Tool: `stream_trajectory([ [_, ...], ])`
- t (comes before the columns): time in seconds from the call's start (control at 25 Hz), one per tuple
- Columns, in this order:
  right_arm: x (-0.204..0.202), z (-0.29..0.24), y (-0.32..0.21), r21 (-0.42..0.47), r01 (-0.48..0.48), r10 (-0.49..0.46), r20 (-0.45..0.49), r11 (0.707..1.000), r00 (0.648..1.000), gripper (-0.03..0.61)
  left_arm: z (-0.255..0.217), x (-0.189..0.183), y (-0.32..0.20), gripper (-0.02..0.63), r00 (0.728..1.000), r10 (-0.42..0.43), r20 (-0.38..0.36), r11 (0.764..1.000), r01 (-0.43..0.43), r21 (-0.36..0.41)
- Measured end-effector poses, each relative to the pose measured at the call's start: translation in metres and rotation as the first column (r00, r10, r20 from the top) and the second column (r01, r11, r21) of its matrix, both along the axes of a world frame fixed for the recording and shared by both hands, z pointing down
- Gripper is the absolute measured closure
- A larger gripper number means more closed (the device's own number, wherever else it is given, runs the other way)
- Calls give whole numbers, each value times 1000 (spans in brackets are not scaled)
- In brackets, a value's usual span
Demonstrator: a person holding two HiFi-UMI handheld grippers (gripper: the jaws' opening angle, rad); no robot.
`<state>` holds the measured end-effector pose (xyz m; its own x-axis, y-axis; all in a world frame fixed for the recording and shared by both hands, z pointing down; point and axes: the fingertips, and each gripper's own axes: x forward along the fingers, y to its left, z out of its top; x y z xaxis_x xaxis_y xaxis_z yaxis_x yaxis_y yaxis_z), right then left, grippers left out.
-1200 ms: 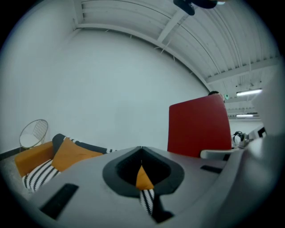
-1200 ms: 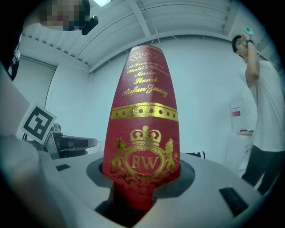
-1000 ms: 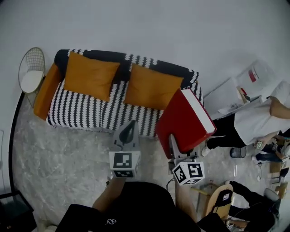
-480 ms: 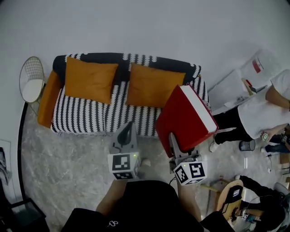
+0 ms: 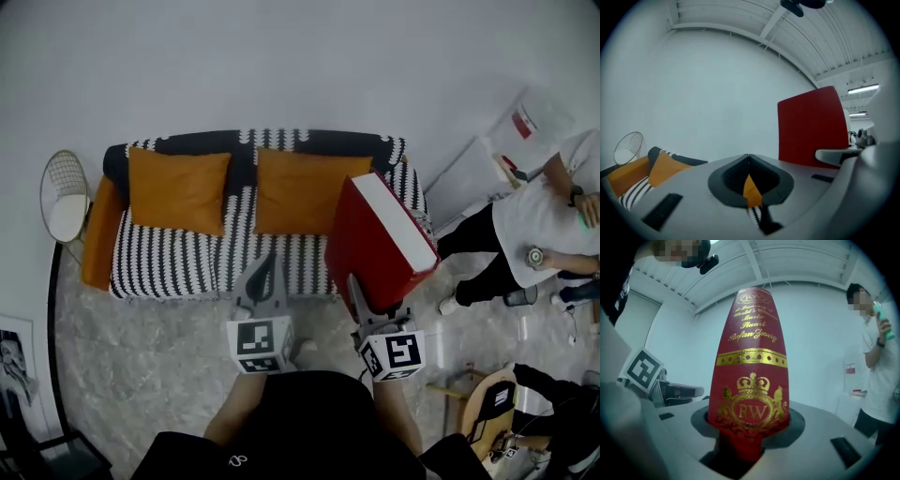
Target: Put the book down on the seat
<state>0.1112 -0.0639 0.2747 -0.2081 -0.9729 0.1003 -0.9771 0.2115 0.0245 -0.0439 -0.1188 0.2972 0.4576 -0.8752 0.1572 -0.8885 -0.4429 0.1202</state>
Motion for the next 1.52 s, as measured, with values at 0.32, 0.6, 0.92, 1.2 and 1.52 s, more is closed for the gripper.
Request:
stream_trajectory([
  [0.32, 5, -3, -11, -16, 20, -25, -538, 1000, 843, 367, 13, 14, -9, 600, 1000, -10, 12, 999, 11, -35],
  [0.6, -1, 33, -29, -42, 98, -78, -916, 994, 393, 367, 32, -3, -13, 600, 998, -66, 7, 993, 67, -93],
  [0.92, -5, 85, -52, -147, 162, -194, -923, 976, 332, 367, 59, -26, -8, 600, 991, -126, 46, 978, 132, -164],
  [1.2, -10, 170, -78, -276, 194, -325, -895, 941, 305, 367, 118, -38, -10, 600, 984, -132, 123, 949, 161, -271],
  [1.52, -5, 302, -102, -423, 218, -470, -847, 879, 249, 367, 202, -28, -18, 600, 983, -137, 119, 911, 172, -374],
])
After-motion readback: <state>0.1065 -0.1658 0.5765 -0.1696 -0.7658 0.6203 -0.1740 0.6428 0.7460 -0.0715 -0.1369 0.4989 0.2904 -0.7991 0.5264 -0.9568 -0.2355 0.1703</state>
